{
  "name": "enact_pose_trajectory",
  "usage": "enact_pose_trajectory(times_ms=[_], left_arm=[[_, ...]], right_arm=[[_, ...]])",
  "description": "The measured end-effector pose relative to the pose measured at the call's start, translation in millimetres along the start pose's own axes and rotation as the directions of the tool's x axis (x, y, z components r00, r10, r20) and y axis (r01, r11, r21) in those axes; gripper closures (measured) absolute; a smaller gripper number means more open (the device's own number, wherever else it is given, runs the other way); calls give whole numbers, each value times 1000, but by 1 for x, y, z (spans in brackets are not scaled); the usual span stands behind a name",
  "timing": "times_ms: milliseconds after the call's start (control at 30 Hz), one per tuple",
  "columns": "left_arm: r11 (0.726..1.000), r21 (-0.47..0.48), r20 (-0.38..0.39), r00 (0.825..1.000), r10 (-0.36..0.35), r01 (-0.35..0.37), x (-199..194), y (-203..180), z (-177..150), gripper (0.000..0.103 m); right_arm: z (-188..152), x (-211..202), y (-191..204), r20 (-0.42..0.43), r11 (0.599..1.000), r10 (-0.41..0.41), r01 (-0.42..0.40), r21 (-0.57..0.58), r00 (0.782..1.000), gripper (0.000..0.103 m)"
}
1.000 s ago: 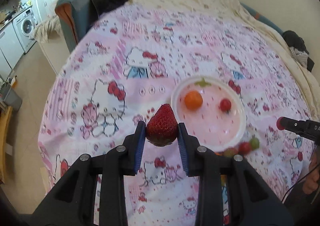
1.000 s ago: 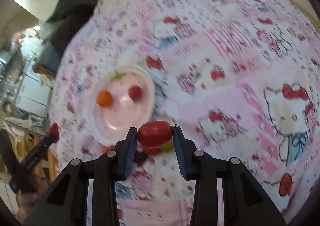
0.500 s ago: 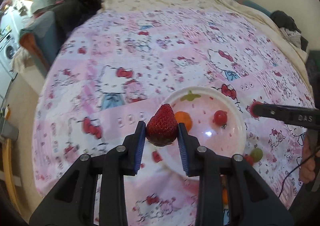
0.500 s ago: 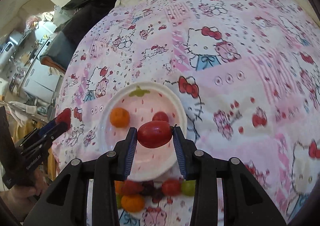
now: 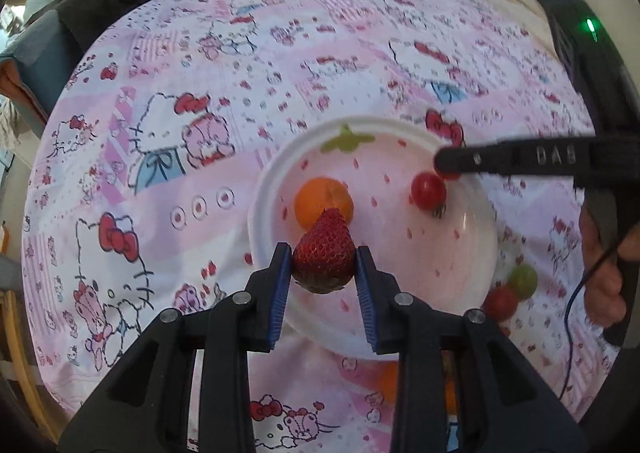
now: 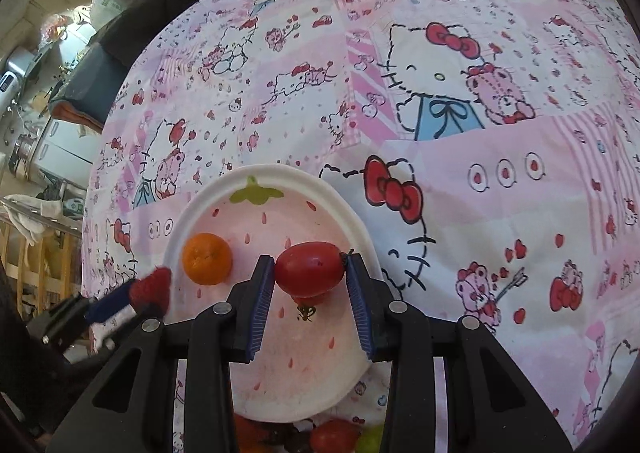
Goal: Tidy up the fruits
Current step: 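Lift both fruits onto the plate and open both tools, then move both tools back toward the remaining fruits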
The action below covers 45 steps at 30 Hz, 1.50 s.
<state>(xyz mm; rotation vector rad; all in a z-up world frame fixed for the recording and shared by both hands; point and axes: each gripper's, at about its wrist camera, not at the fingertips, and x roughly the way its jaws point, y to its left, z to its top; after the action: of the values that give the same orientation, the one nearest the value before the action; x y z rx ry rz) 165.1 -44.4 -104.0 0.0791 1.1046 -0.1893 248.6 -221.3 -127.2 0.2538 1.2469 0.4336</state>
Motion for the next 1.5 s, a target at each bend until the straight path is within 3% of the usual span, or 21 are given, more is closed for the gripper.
enact_pose_trajectory(times_ms=[200,467,533,567,600,633,667,700,933,1033,1233,1500], left_arm=[[998,56,-12,1000,16,-15,8,-10,-4,74],[998,64,-18,1000,-14,16,14,-13,-7,74],[998,63,-26,1000,-8,9,16,-13,-7,74],[998,58,-27,1000,-5,6,16,-12,-7,72],[998,57,-28,1000,0,1,16,-12,-7,59],[998,57,-30,1000,8,-6,15,-12,-8,50],[998,56,-27,1000,11,-9,14,-12,-7,35],[998,55,-14,1000,10,-9,11,-12,-7,29],[998,35,69,996,48,-51,-7,-8,2,29],[998,21,105,993,53,-56,-16,-5,5,29],[990,-53,192,971,141,-134,-43,3,9,29],[984,-139,223,965,137,-107,-73,17,2,29]], right_arm=[[-2,4,2,-12,1000,15,-15,-6,1000,63],[-1,2,1,-16,999,44,-44,20,999,62],[-1,0,0,-8,997,65,-65,33,998,47],[0,-3,0,10,997,71,-72,39,997,29],[-1,-7,1,37,996,77,-78,39,996,23],[-1,-10,2,53,996,78,-80,36,996,22],[0,-11,2,53,996,79,-80,36,995,21],[1,-11,3,51,996,82,-84,38,995,20],[5,-22,3,82,995,85,-88,35,993,19],[6,-37,1,120,995,87,-93,40,989,12],[0,-68,1,195,995,71,-83,53,978,9],[-25,-111,7,277,998,46,-55,25,960,9]])
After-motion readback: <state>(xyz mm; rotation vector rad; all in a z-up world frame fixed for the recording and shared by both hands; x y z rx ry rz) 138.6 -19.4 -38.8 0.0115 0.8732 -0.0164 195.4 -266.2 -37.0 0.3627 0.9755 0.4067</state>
